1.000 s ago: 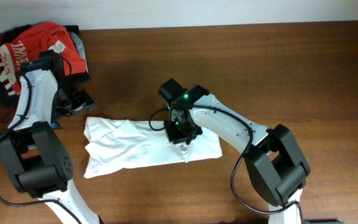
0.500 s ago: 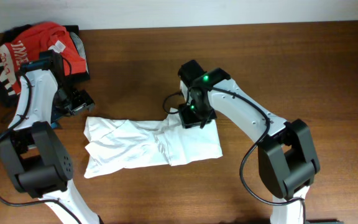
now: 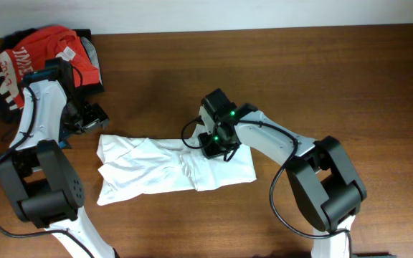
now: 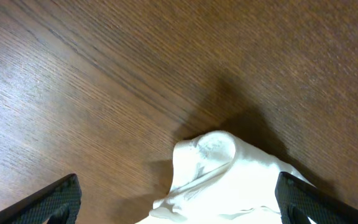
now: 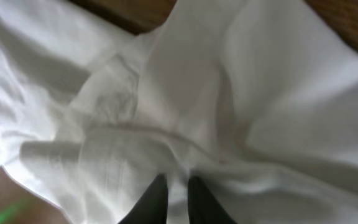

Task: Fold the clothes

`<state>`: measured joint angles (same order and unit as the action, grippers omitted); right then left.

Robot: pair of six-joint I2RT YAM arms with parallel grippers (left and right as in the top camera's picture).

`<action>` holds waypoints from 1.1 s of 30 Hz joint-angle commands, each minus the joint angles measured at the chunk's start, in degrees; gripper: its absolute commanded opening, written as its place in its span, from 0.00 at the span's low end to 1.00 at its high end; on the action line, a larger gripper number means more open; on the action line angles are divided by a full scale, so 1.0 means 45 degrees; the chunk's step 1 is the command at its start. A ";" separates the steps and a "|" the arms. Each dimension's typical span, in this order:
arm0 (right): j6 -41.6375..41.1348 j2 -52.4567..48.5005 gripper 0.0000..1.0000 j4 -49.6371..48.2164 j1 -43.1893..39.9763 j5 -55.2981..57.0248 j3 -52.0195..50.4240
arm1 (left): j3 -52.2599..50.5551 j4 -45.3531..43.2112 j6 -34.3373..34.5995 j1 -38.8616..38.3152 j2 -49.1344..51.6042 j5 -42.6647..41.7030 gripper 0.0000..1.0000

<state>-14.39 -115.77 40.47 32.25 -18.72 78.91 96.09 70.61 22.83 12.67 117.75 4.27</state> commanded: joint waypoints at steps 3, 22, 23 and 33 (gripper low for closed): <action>0.1486 0.0437 0.65 0.3026 -0.0617 0.0267 0.3434 | -0.0097 -0.0097 0.0160 -0.0053 0.0073 -0.0092 0.99; 0.1768 -0.2526 0.45 0.0704 -0.0325 -0.0364 0.3750 | -0.0097 -0.0126 0.0160 -0.0053 0.0073 -0.0092 0.99; 0.1768 -0.2526 0.40 0.0714 -0.0321 -0.0369 0.3716 | -0.0097 -0.0121 0.0160 -0.0053 0.0073 -0.0092 0.99; 0.1768 -0.1753 0.14 0.2642 -0.0209 -0.0364 0.4046 | -0.0097 -0.0131 0.0160 -0.0053 0.0073 -0.0087 0.99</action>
<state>-6.68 -126.80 49.06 32.18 -19.64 93.84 96.07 70.19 23.03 12.67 117.75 4.27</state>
